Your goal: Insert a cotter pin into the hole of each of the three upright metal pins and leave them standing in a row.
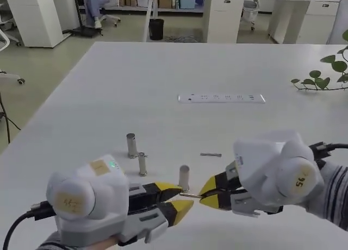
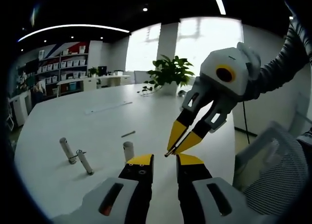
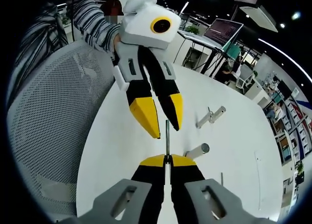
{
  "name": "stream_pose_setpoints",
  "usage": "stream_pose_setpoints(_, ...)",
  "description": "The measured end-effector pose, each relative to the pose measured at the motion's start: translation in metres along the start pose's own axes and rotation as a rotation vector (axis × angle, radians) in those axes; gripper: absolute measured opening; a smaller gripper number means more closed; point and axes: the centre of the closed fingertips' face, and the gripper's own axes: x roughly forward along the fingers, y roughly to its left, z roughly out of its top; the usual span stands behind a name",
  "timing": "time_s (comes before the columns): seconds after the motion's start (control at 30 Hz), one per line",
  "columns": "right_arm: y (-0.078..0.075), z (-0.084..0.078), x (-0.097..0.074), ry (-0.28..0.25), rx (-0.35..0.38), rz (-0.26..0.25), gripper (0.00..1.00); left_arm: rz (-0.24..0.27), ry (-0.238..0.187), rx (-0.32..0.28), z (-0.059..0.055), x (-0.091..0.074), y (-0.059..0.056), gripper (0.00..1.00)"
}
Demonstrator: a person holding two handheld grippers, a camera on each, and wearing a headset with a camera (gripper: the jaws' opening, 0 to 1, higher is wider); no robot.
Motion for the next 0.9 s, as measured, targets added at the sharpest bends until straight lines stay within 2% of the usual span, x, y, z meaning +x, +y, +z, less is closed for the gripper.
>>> stream_pose_setpoints(0.23, -0.020, -0.025, 0.005, 0.096, 0.052, -0.057, 0.00, 0.124, 0.021, 0.081, -0.007, 0.007, 0.021, 0.26)
stream_pose_setpoints(0.33, -0.027, -0.035, 0.008, 0.134, 0.061, -0.079, 0.00, 0.171, 0.027, 0.074, -0.011, 0.010, 0.029, 0.31)
stream_pose_setpoints(0.53, -0.039, -0.051, 0.015, 0.190, 0.084, -0.105, 0.00, 0.257, 0.031, 0.053, -0.017, 0.019, 0.047, 0.32)
stream_pose_setpoints(0.7, -0.046, -0.058, 0.018, 0.210, 0.124, -0.118, 0.00, 0.299, 0.042, 0.040, -0.020, 0.026, 0.058, 0.32)
stream_pose_setpoints(0.9, -0.053, -0.063, 0.022, 0.221, 0.145, -0.128, 0.00, 0.319, 0.058, 0.025, -0.024, 0.038, 0.065, 0.31)
